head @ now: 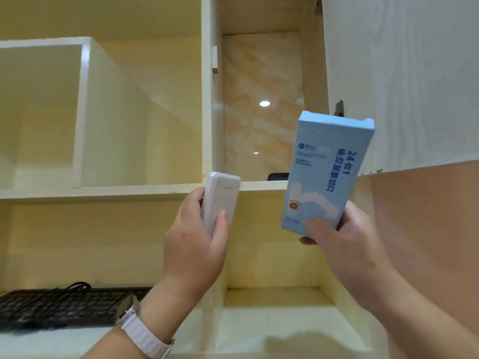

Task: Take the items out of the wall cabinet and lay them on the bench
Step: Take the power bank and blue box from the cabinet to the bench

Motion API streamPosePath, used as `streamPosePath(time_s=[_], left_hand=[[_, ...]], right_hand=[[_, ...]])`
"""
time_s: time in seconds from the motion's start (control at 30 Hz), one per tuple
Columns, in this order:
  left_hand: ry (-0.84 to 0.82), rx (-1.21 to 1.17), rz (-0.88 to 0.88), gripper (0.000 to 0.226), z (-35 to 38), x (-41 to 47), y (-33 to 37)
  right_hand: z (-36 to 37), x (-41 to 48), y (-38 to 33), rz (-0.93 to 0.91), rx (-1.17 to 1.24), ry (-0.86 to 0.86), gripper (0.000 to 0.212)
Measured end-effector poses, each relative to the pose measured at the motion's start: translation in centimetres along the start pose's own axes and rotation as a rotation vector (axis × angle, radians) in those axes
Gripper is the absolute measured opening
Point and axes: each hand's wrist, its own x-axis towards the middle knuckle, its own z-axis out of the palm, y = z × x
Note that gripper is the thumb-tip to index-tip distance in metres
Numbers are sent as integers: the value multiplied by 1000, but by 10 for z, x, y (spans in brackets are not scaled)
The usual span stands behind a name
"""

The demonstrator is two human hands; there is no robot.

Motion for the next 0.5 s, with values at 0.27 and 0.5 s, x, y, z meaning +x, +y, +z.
streamPosePath(time_s=[0.27, 0.5], left_hand=[[-112, -335, -174, 41, -8, -41, 4], [-291, -683, -393, 37, -22, -101, -17]], right_hand=[[10, -57, 14, 266, 16, -7, 24], [39, -123, 23, 501, -81, 247, 20]])
